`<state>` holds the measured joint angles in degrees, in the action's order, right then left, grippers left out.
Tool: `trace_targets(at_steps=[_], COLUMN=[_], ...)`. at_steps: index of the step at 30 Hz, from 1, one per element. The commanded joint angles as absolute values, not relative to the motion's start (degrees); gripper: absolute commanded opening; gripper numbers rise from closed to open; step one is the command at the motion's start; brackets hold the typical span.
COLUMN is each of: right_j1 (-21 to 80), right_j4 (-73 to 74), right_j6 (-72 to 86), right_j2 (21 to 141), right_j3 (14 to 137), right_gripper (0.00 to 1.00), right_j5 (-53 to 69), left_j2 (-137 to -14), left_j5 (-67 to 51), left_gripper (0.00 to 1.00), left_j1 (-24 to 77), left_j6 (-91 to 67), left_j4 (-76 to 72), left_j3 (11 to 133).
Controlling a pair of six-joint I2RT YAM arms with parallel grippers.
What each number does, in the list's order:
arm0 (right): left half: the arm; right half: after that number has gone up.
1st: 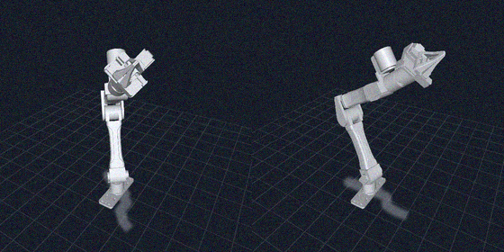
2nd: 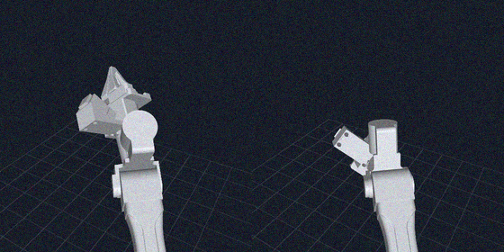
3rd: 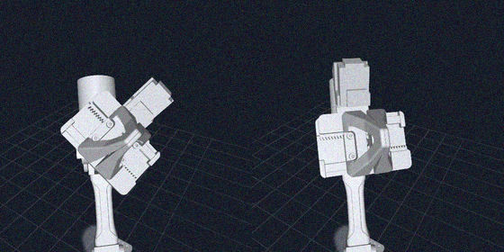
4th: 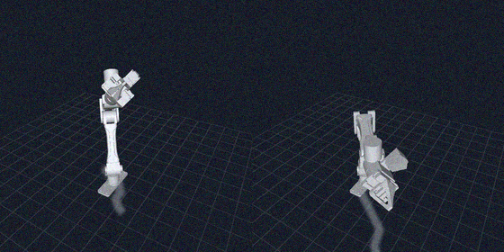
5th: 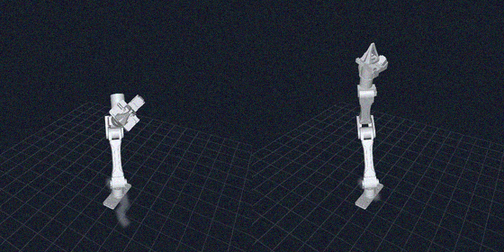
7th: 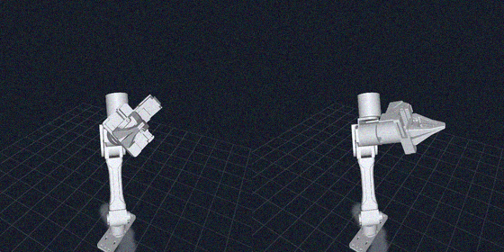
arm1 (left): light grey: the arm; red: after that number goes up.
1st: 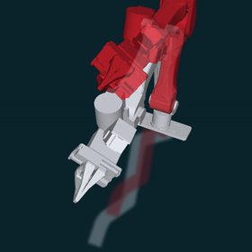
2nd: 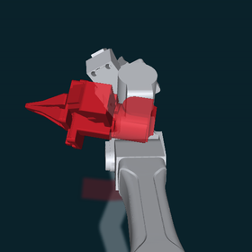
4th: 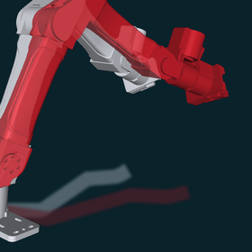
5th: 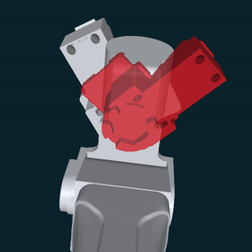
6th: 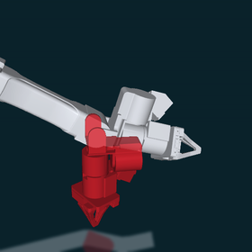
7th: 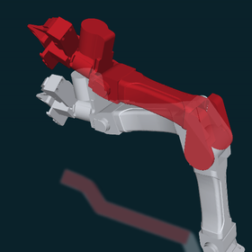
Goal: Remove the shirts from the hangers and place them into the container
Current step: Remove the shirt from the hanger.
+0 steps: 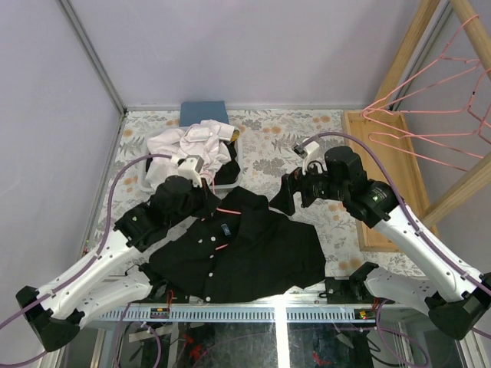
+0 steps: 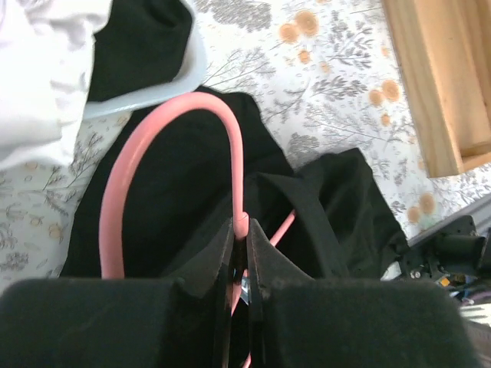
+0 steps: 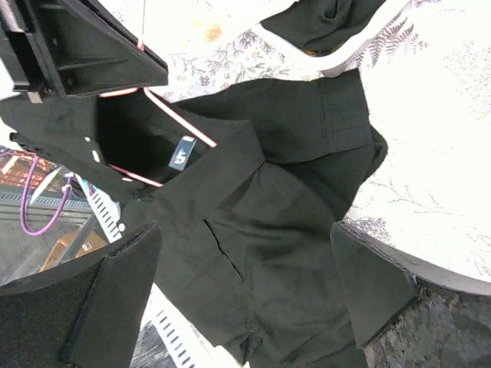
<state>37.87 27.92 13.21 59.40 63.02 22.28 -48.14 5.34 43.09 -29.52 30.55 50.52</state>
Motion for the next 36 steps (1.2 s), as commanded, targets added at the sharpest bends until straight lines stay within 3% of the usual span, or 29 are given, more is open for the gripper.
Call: trace_targets(at_steps=[1,5,9,16,19,22,26,27,30,33,36], right_j1=[37.9,39.7,47.9,53.7,55.1,55.2,55.2,55.2,55.2,55.3,55.2], right_j4=[23.1,22.3,20.5,18.1,18.3,19.2,18.1,18.0,19.3,19.6,19.4], right_j6=[15.2,16.5,15.3,19.7,19.5,19.6,20.7,21.1,21.4,20.3,20.1], right_j2=[58.0,61.9,65.3,71.6,73.5,75.3,76.1,76.2,76.2,74.8,72.3], right_j3=[60.9,59.4,60.1,63.2,64.2,65.5,65.2,65.2,66.6,67.2,67.2], right_gripper=[0.97,0.88,0.80,0.88,0.87,0.69,0.36,0.35,0.35,0.52,0.61], right_j5=[24.1,28.1,18.0,5.1,2.2,3.2,2.9,2.3,2.1,2.7,1.4], left_j2=[-42.8,-41.9,-40.6,-37.5,-36.9,-36.8,-36.7,-36.6,-36.5,-36.4,-36.2], left_j5=[10.0,8.4,7.7,7.0,6.8,6.9,6.3,6.1,5.7,6.1,7.4], left_gripper=[0.00,0.00,0.00,0.00,0.00,0.00,0.00,0.00,0.00,0.00,0.00], left_j1=[43.4,43.4,43.4,43.3,43.4,43.4,43.4,43.3,43.4,43.3,43.3], left_j6=[-34.5,-34.3,-35.3,-35.9,-35.7,-35.7,-35.3,-35.2,-35.1,-34.6,-34.5], left_j4=[18.4,16.3,16.1,16.1,16.8,18.2,18.6,18.6,18.9,19.8,21.9], left_j3=[46.4,44.6,43.2,41.5,41.6,42.1,42.0,42.1,42.3,42.7,43.4])
